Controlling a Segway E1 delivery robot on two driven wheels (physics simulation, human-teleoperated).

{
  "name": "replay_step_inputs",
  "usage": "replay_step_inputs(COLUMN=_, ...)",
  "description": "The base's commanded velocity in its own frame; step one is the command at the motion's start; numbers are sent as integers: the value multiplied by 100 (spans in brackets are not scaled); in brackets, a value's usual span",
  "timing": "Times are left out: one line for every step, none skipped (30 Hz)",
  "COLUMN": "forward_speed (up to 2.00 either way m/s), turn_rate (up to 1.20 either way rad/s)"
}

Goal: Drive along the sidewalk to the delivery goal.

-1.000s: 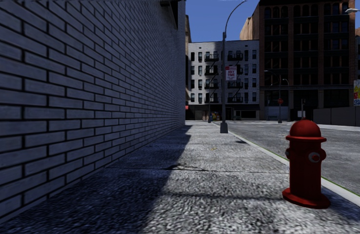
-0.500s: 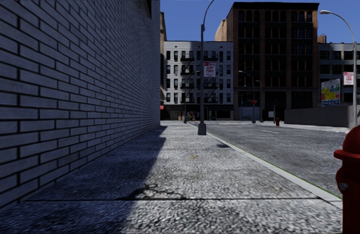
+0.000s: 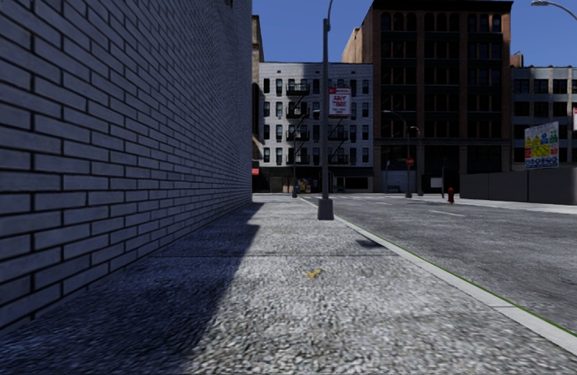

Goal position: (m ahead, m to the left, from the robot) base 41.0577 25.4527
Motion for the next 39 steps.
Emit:
replay_step_inputs(forward_speed=197, turn_rate=0)
replay_step_inputs(forward_speed=197, turn_rate=0)
replay_step_inputs(forward_speed=197, turn_rate=0)
replay_step_inputs(forward_speed=197, turn_rate=0)
replay_step_inputs(forward_speed=197, turn_rate=0)
replay_step_inputs(forward_speed=197, turn_rate=0)
replay_step_inputs(forward_speed=197, turn_rate=0)
replay_step_inputs(forward_speed=197, turn_rate=0)
replay_step_inputs(forward_speed=197, turn_rate=0)
replay_step_inputs(forward_speed=197, turn_rate=0)
replay_step_inputs(forward_speed=197, turn_rate=0)
replay_step_inputs(forward_speed=197, turn_rate=0)
replay_step_inputs(forward_speed=197, turn_rate=0)
replay_step_inputs(forward_speed=197, turn_rate=0)
replay_step_inputs(forward_speed=197, turn_rate=0)
replay_step_inputs(forward_speed=197, turn_rate=0)
replay_step_inputs(forward_speed=197, turn_rate=0)
replay_step_inputs(forward_speed=197, turn_rate=0)
replay_step_inputs(forward_speed=197, turn_rate=0)
replay_step_inputs(forward_speed=197, turn_rate=0)
replay_step_inputs(forward_speed=197, turn_rate=0)
replay_step_inputs(forward_speed=197, turn_rate=0)
replay_step_inputs(forward_speed=197, turn_rate=0)
replay_step_inputs(forward_speed=197, turn_rate=0)
replay_step_inputs(forward_speed=197, turn_rate=0)
replay_step_inputs(forward_speed=197, turn_rate=0)
replay_step_inputs(forward_speed=197, turn_rate=0)
replay_step_inputs(forward_speed=197, turn_rate=0)
replay_step_inputs(forward_speed=197, turn_rate=0)
replay_step_inputs(forward_speed=197, turn_rate=0)
replay_step_inputs(forward_speed=197, turn_rate=0)
replay_step_inputs(forward_speed=197, turn_rate=0)
replay_step_inputs(forward_speed=197, turn_rate=0)
replay_step_inputs(forward_speed=197, turn_rate=0)
replay_step_inputs(forward_speed=198, turn_rate=0)
replay_step_inputs(forward_speed=198, turn_rate=0)
replay_step_inputs(forward_speed=198, turn_rate=0)
replay_step_inputs(forward_speed=198, turn_rate=0)
replay_step_inputs(forward_speed=198, turn_rate=0)
